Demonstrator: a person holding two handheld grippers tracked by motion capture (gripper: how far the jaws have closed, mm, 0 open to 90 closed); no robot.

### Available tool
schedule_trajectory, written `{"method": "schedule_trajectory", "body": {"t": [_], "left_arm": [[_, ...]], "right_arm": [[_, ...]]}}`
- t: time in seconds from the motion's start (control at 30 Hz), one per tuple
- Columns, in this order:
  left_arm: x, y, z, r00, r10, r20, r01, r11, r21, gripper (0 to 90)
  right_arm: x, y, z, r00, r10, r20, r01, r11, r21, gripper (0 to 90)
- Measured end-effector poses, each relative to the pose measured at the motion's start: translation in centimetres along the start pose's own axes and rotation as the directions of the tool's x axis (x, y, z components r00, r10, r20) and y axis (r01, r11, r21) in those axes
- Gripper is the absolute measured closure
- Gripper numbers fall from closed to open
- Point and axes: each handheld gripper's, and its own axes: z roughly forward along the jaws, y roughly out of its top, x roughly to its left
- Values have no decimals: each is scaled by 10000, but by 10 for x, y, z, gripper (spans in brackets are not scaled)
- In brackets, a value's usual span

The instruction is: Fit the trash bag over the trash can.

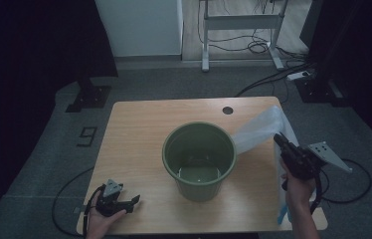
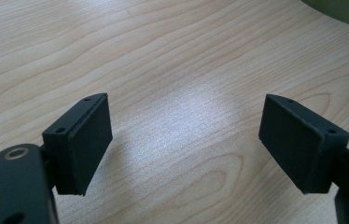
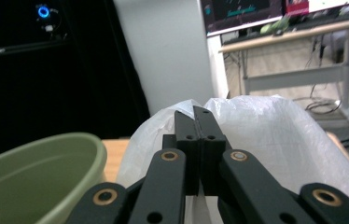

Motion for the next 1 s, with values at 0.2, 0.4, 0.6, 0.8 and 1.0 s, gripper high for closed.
{"method": "schedule_trajectory", "body": {"t": [0.2,0.4,0.6,0.8,1.0], "left_arm": [[1,0,-1,10000,-39,-2,39,10000,-28,168],[1,-1,0,10000,-31,7,31,10000,-3,168],[1,0,-1,10000,-40,25,40,10000,-3,168],[2,-1,-1,10000,-15,32,15,10000,29,168],[3,-1,-2,10000,-71,22,71,10000,5,168]], "right_arm": [[6,12,-3,10000,-39,50,41,9994,-340,888],[12,30,-5,9999,-154,-24,152,9976,-676,888],[22,52,-8,9994,-290,-182,268,9932,-1134,888],[31,68,-11,9981,-560,-255,519,9887,-1408,888],[39,81,-12,9963,-785,-341,720,9842,-1617,888]]}}
